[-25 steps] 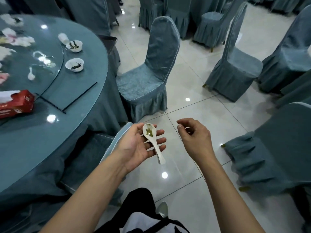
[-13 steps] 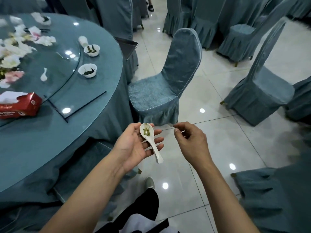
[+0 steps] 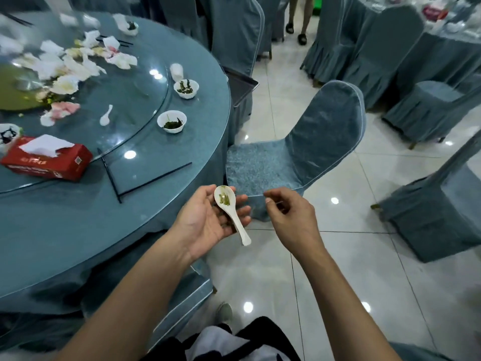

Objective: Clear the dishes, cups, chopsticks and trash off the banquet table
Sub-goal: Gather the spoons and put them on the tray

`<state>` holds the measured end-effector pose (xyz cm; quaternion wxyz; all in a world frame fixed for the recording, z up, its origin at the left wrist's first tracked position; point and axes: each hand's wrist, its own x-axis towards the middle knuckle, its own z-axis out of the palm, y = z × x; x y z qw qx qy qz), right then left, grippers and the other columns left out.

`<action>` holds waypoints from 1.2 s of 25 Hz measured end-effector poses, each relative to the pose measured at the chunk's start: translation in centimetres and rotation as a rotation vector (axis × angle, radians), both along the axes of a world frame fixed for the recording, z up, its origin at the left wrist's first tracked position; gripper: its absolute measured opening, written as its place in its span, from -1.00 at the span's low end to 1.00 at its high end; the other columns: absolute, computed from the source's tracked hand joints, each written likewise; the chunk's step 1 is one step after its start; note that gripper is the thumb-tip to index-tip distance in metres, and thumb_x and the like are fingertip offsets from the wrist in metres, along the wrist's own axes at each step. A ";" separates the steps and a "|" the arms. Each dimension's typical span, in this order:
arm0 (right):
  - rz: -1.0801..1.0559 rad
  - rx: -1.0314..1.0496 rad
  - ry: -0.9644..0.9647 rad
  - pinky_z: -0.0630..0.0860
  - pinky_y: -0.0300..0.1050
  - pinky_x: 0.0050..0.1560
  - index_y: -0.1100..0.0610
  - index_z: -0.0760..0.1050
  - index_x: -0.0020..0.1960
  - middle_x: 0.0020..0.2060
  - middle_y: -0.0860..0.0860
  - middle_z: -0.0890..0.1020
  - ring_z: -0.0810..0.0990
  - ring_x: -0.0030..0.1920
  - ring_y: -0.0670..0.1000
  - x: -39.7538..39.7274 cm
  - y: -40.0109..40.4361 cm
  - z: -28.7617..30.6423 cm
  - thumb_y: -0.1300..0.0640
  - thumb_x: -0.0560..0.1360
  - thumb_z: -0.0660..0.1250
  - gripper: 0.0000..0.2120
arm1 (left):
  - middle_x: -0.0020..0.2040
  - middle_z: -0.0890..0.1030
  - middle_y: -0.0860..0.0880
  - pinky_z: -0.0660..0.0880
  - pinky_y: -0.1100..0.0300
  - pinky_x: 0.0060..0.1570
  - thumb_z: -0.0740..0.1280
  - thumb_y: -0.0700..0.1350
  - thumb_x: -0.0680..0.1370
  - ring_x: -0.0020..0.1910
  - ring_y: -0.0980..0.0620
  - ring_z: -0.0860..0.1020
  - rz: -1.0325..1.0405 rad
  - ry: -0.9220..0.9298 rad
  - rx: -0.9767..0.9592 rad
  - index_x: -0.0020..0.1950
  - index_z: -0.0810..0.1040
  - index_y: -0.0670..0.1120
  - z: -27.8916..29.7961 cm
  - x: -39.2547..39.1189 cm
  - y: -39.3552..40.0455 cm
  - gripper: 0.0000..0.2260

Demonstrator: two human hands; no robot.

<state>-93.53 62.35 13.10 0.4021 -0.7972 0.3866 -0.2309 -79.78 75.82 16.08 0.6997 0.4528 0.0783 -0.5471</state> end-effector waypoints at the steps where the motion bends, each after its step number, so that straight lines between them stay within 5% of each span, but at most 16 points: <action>1: 0.026 0.004 0.002 0.60 -0.15 0.04 -0.05 0.66 0.08 -0.06 -0.14 0.67 0.62 -0.08 -0.20 1.1 -0.6 0.0 0.08 0.57 0.39 -0.88 | 0.22 0.63 -0.30 0.66 -0.12 -0.08 0.15 -0.02 0.63 -0.04 -0.24 0.68 0.025 0.001 -0.004 0.30 0.54 -0.24 0.0 0.8 -0.2 -0.61; 10: 0.283 0.013 0.018 0.59 -0.19 -0.02 -0.09 0.64 0.07 -0.08 -0.19 0.67 0.61 -0.10 -0.21 9.8 -4.8 -1.0 0.04 0.56 0.37 -0.88 | 0.15 0.67 -0.26 0.65 -0.10 -0.08 0.12 -0.02 0.66 0.01 -0.24 0.65 0.256 0.006 0.059 0.30 0.54 -0.23 -0.1 5.5 -1.8 -0.62; 21: 0.643 0.023 0.002 0.45 -0.47 -0.09 -0.08 0.65 0.03 -0.10 -0.17 0.67 0.60 -0.09 -0.25 20.8 -13.8 -0.5 0.09 0.55 0.38 -0.88 | 0.16 0.65 -0.29 0.67 -0.11 -0.05 0.12 -0.05 0.65 -0.01 -0.24 0.63 0.613 0.008 0.050 0.33 0.51 -0.27 0.5 9.4 -8.6 -0.60; 30: 0.830 0.067 0.021 0.59 -0.17 -0.02 0.01 0.65 0.08 -0.09 -0.12 0.67 0.61 -0.13 -0.15 26.1 -16.9 -0.9 0.12 0.57 0.38 -0.88 | 0.22 0.63 -0.29 0.65 -0.11 0.01 0.11 -0.03 0.65 0.02 -0.24 0.63 0.783 -0.013 0.094 0.26 0.55 -0.23 0.2 11.3 -11.3 -0.63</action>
